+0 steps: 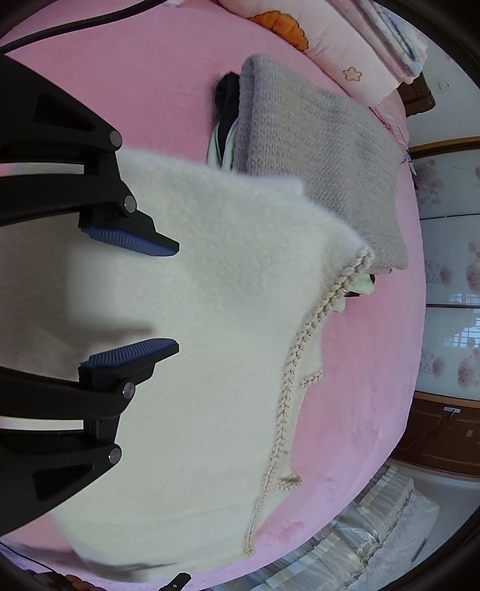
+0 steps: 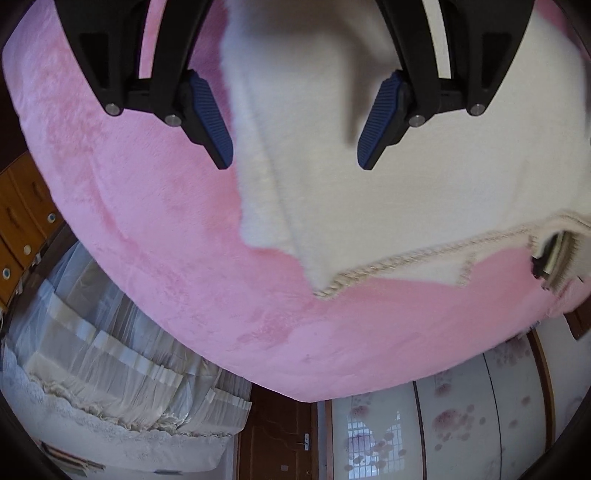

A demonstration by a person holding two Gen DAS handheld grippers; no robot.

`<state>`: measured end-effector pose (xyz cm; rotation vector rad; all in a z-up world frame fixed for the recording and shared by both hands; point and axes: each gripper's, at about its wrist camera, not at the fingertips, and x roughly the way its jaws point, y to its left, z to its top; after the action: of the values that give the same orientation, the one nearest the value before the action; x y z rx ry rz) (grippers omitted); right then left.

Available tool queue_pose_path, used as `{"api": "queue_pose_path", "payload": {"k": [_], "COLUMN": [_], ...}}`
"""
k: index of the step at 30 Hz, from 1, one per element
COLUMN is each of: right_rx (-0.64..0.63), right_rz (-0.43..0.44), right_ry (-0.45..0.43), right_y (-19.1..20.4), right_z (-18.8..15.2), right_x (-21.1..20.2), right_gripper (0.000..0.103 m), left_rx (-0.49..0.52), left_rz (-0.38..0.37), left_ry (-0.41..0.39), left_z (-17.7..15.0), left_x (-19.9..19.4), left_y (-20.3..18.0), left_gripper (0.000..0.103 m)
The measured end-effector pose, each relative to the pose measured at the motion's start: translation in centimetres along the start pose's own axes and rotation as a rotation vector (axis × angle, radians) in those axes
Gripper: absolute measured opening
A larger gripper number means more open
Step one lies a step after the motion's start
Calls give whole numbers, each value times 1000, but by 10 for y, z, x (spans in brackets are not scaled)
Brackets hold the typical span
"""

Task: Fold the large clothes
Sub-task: 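Open both tools on the folded hem and press the cardigan flat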

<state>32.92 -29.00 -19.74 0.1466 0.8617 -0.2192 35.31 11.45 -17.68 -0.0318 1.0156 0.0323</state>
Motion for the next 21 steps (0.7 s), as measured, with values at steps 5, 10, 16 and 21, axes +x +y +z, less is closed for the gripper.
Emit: {"api": "queue_pose_path", "payload": {"k": [5,10,16,21], "right_rx": [-51,-162,-205,-133], "right_rz": [192,323,285,115], "right_ry": [-17,8,30,22], "right_y": [52,119,139,69], "right_z": [-32,-83,-108,-98], "right_x": [-49,-67,-50,-34], "right_gripper": [69,66,56,55], "left_rx": [-2,-44,-61,-90], "left_rz": [-57,-121,-59,23], "left_ry": [-76,-68,-5,-24], "left_z": [-36,-80,-100,-103], "left_x": [-50,-51,-17,-13], "left_y": [-21,-56,-65,-27], "left_gripper": [57,58,58,59]}}
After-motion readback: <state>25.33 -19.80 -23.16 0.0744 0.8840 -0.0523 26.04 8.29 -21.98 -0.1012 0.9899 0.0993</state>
